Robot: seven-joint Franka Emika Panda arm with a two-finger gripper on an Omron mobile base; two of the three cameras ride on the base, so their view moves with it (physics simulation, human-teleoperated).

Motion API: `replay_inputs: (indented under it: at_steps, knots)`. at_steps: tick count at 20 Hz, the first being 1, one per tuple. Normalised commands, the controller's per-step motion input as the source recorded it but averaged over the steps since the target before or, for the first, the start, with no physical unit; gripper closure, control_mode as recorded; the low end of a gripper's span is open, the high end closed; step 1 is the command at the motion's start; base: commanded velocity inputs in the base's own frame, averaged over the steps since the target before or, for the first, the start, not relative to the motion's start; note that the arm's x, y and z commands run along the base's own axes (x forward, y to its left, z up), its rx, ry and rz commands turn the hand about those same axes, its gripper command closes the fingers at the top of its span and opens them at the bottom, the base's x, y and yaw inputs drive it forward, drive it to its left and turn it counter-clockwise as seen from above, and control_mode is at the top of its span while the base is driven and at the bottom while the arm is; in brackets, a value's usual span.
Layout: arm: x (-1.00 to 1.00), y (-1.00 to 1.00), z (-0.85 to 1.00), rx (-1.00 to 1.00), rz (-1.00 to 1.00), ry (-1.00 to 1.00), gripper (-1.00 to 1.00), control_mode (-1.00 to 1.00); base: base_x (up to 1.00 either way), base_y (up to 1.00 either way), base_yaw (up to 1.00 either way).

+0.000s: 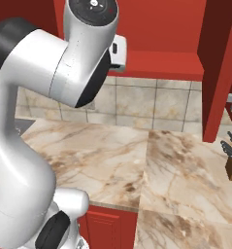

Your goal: Open the cabinet, pick the kettle from the cabinet, and place it in the sink.

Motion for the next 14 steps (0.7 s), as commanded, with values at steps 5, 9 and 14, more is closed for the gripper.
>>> replay_inputs:
  at_steps: [5,9,14]
  knots:
    - [0.26,0.22,-0.1,0.0,0.0,-0.08,-1.0,-1.0,0.0,0.0,0.0]
    - [0.23,0.14,-0.1,0.0,0.01,-0.14,-1.0,-1.0,0.0,0.0,0.0]
    - [0.23,0.11,-0.04,0.0,0.03,-0.14,-1.0,-1.0,0.0,0.0,0.0]
